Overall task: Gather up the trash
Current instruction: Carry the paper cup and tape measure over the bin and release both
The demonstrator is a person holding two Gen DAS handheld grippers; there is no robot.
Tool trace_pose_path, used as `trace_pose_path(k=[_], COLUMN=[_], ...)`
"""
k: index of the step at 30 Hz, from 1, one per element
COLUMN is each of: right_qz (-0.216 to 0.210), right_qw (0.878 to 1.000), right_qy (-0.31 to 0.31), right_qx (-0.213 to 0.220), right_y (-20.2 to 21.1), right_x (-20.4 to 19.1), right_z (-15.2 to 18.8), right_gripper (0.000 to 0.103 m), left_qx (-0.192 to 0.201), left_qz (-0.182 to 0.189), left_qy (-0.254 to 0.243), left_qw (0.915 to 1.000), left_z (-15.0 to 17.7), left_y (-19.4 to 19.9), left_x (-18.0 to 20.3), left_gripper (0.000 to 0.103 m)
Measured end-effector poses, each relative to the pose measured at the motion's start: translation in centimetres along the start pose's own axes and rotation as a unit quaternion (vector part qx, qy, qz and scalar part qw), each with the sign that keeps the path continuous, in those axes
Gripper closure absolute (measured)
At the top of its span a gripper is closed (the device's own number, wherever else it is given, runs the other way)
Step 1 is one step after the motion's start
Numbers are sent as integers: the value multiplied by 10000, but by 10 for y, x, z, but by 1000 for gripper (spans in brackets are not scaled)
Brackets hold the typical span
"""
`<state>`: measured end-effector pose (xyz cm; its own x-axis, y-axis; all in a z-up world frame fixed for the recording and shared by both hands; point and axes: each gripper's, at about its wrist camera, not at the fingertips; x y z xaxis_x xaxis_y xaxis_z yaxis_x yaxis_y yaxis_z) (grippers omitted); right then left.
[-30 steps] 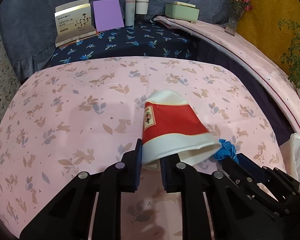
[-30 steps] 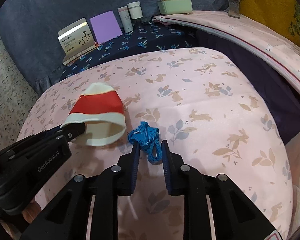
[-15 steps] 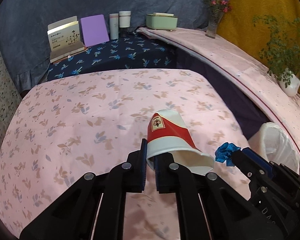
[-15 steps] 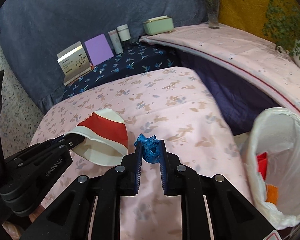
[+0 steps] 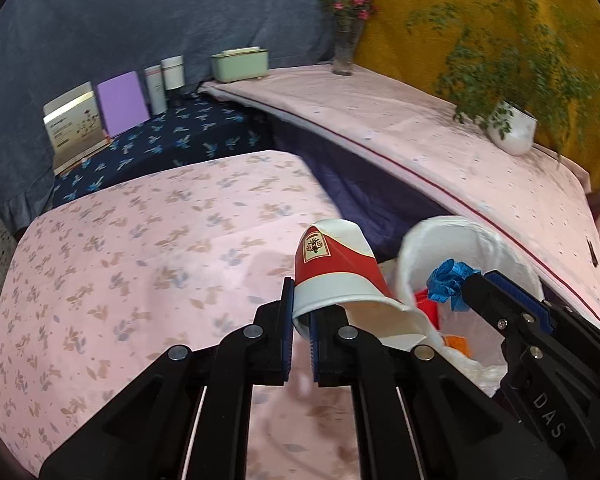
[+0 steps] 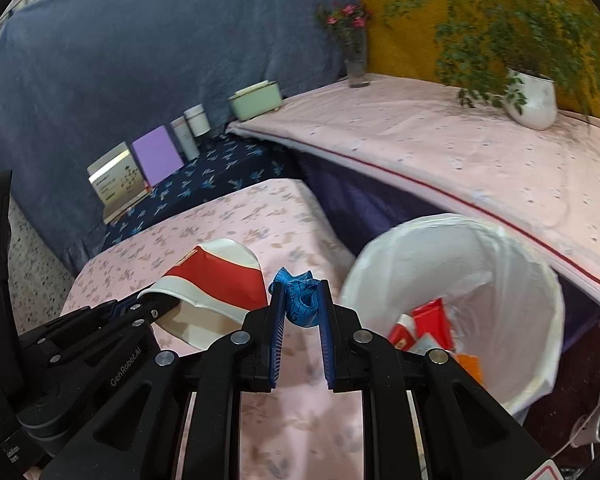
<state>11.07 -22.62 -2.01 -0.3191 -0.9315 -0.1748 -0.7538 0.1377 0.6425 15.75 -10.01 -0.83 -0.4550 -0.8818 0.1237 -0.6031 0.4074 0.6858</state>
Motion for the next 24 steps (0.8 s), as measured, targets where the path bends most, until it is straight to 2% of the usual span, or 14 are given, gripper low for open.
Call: trace_pose_path(k=[14, 24], right_qz=[503, 709], right_qw=[9960, 9926], right_qy=[-727, -986], right_qx=[134, 50], right_y=[22, 15], right_x=[102, 139], right_z=[9, 13], right_gripper=[88, 88], left_qx=[-94, -242], left_qz=[431, 663], left_qy=[-680, -850], left_qw=[9967, 9939], left_z=[-1, -4], left_y=[-17, -41], left_x=[92, 124], left_gripper=[97, 95])
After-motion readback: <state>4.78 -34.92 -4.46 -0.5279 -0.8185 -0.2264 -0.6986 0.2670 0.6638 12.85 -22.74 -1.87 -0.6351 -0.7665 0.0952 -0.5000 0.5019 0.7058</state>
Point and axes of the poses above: each gripper's, at about its wrist camera, not at the fingertips, and y roughly against the way its jaws point, x to its right, z to its underside, and after that the axes turned 7 degrees about z, right-handed
